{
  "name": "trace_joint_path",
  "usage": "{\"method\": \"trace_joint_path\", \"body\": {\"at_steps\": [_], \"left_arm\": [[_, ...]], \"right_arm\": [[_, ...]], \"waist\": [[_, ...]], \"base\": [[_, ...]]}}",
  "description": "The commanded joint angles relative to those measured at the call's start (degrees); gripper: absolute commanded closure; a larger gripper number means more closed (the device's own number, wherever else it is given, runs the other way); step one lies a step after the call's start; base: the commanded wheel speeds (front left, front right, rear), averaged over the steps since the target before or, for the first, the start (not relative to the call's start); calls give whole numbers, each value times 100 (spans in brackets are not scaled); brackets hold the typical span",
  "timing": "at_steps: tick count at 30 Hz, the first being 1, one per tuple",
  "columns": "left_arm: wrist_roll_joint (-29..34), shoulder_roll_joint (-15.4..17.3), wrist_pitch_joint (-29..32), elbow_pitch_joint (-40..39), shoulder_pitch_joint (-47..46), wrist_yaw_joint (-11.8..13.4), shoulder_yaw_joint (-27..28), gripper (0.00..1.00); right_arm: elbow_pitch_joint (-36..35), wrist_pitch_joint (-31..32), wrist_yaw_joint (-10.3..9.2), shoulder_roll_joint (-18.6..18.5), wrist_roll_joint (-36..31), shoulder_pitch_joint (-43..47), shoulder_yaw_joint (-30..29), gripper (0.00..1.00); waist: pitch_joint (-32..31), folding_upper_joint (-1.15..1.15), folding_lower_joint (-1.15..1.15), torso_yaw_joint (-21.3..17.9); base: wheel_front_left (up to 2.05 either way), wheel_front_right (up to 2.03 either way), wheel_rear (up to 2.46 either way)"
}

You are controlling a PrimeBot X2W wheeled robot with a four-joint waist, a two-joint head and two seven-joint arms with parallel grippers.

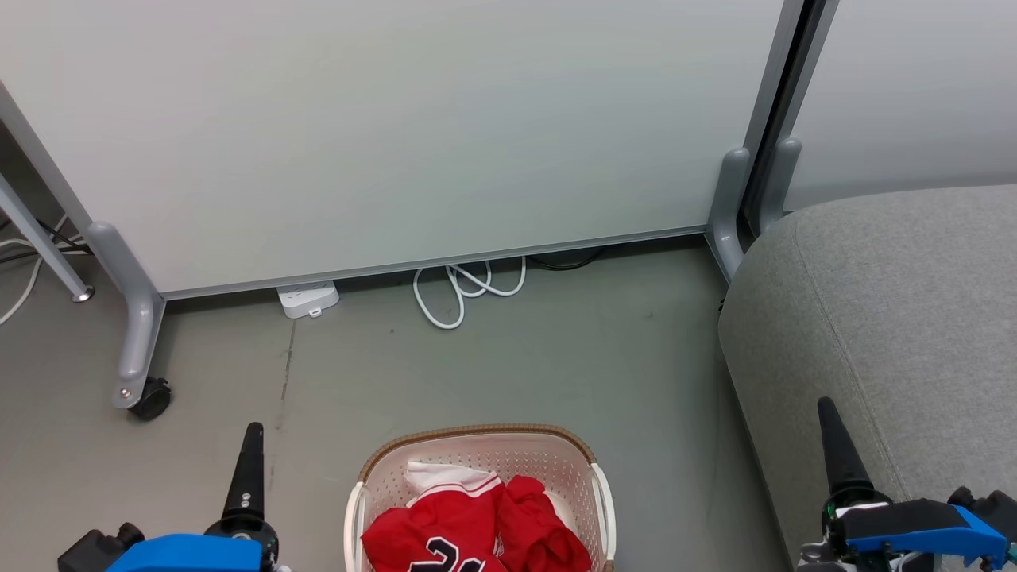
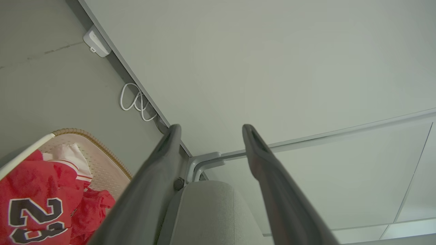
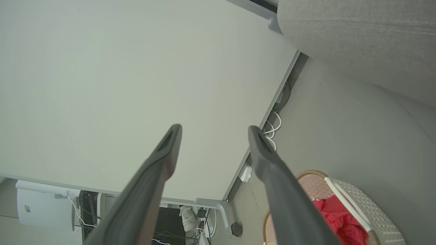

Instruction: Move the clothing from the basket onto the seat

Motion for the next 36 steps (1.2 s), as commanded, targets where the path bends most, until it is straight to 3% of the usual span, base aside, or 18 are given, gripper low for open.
{"method": "trace_joint_path", "body": {"at_steps": [1,14,36], "left_arm": [[151,59,-44,-109,-161,12,-27,0],[1825,72,-348,-177,-209,140,-359,0],[3669,92,-728,-243,-274,300,-730,0]], "right_arm": [[-108,-50,1,-18,-172,-138,16,0],[-407,-169,1,-25,-1810,-61,125,0],[-661,-362,1,-33,-3491,6,245,0]], "waist": [[1,0,0,0],[32,0,0,3],[55,0,0,-18]], "base": [[0,0,0],[0,0,0],[0,0,0]]}}
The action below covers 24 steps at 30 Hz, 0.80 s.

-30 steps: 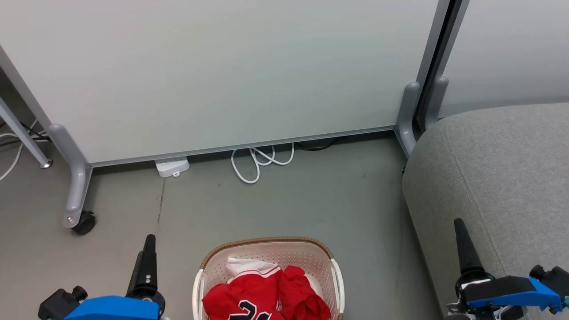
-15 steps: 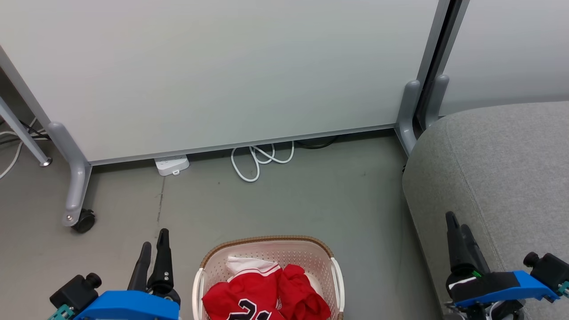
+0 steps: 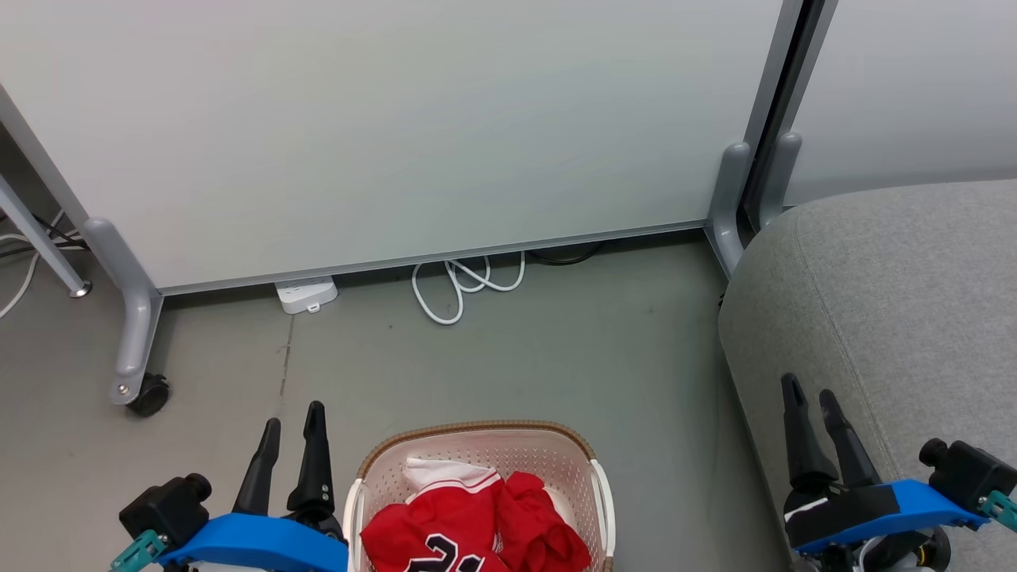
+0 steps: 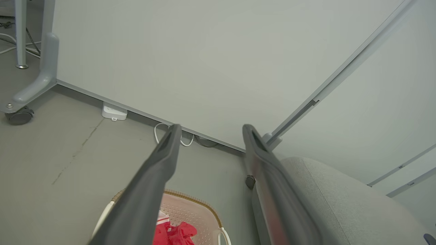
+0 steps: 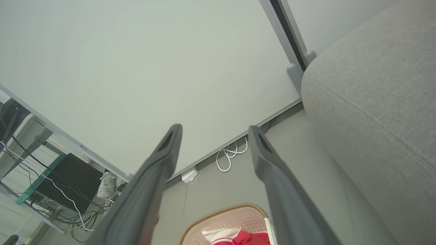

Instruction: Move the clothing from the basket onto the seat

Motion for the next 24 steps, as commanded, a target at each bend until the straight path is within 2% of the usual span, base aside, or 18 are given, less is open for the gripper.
{"method": "trace_joint_path", "body": {"at_steps": [1,24], "left_arm": [[148,47,-57,-74,-149,21,-17,0],[1414,56,-394,-98,-148,129,-223,0]], "right_arm": [[-93,-46,0,-28,-160,-19,20,0],[-211,-236,0,-35,-1559,30,137,0]], "waist": [[1,0,0,-1],[-13,0,0,-10]], "base": [[0,0,0],[0,0,0]]}}
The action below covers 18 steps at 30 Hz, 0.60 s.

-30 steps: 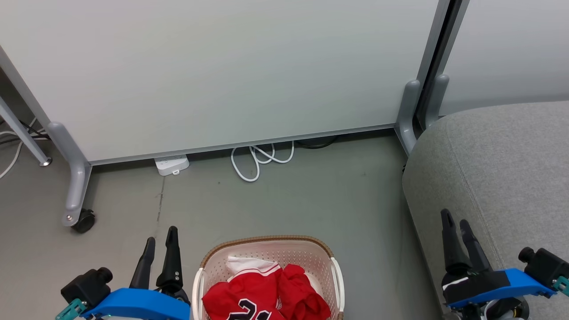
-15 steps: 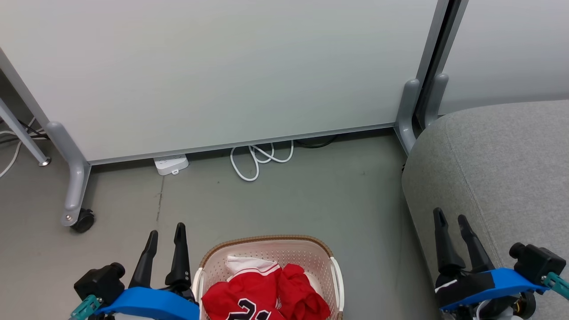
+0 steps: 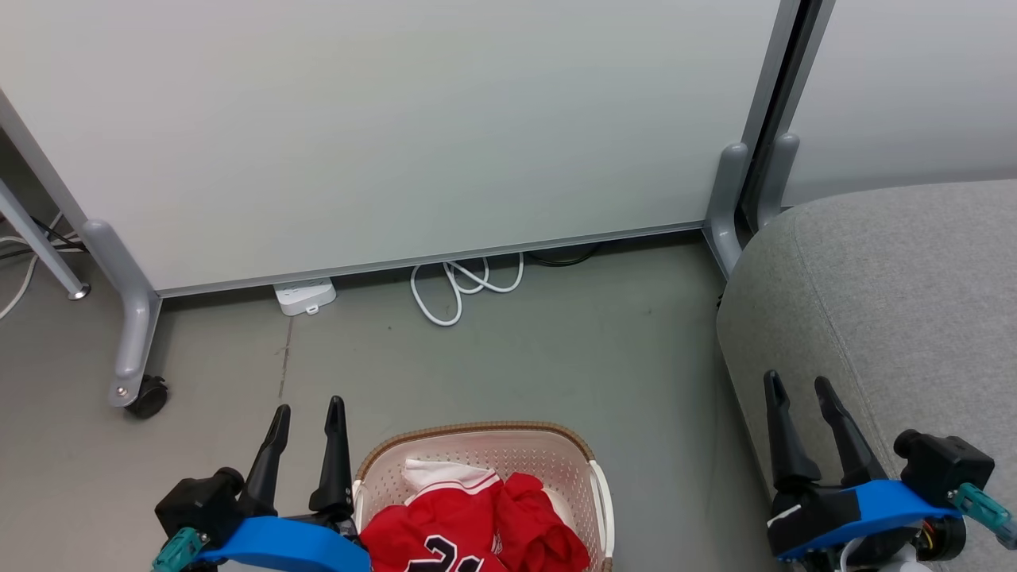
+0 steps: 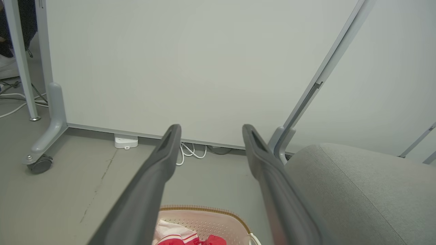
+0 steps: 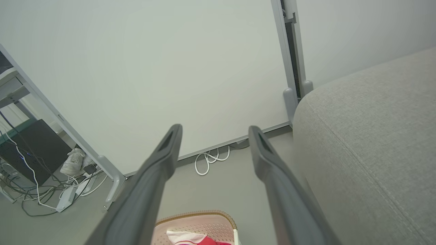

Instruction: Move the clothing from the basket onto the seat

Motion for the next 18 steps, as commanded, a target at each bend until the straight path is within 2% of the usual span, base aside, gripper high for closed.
{"method": "trace_joint_path", "body": {"at_steps": [1,18], "left_arm": [[112,36,-60,-48,-128,20,-17,0],[632,44,-262,-83,-105,142,-137,0]], "right_arm": [[-68,-41,0,-29,-151,22,22,0],[-156,-167,0,-32,-967,51,49,0]], "waist": [[-1,0,0,3],[9,0,0,11]], "base": [[0,0,0],[0,0,0]]}}
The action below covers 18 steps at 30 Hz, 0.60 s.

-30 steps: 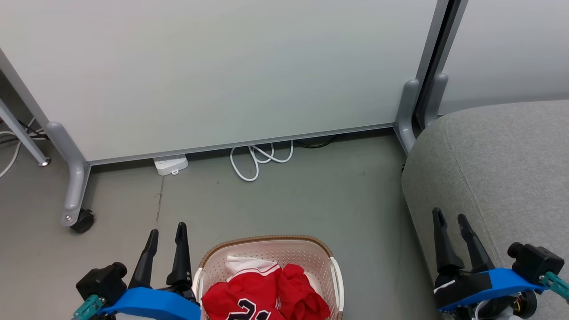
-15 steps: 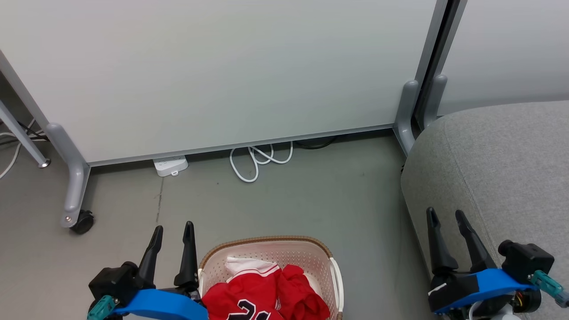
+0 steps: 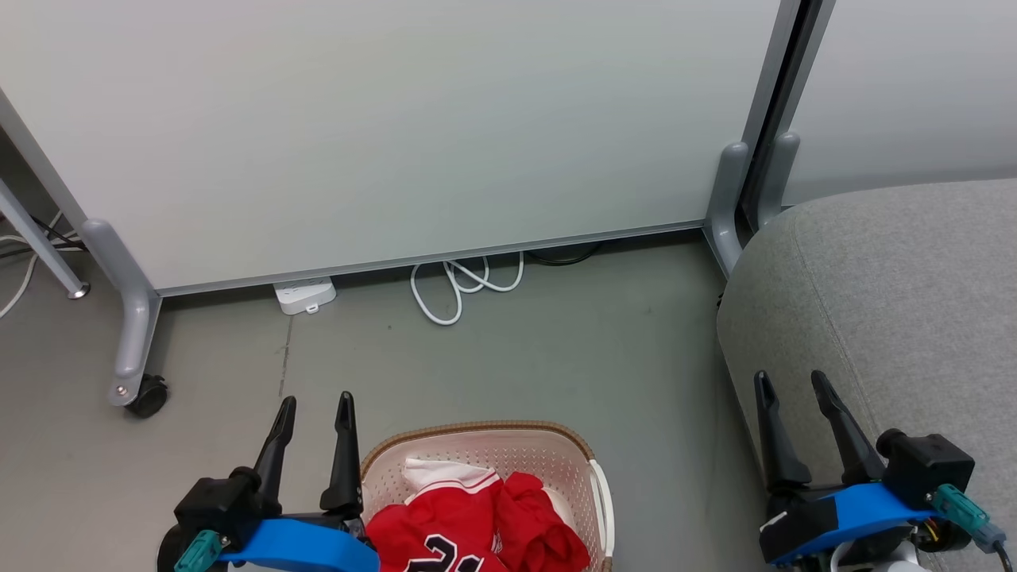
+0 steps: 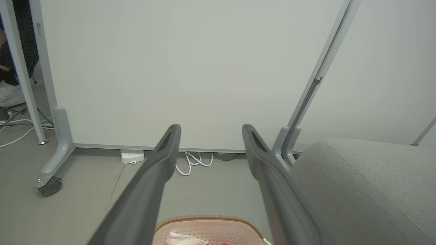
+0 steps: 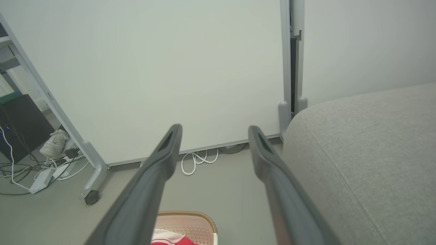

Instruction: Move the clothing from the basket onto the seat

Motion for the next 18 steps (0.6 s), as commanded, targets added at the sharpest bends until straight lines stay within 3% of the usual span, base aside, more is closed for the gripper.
{"method": "trace_joint_path", "body": {"at_steps": [1,18], "left_arm": [[107,38,-47,-49,-84,29,-12,0],[607,43,-223,-93,-82,136,-131,0]], "right_arm": [[-50,-49,0,-27,-126,21,9,0],[-89,-168,-1,-31,-801,11,16,0]], "waist": [[0,0,0,-2],[17,0,0,-23]], "base": [[0,0,0],[0,0,0]]}}
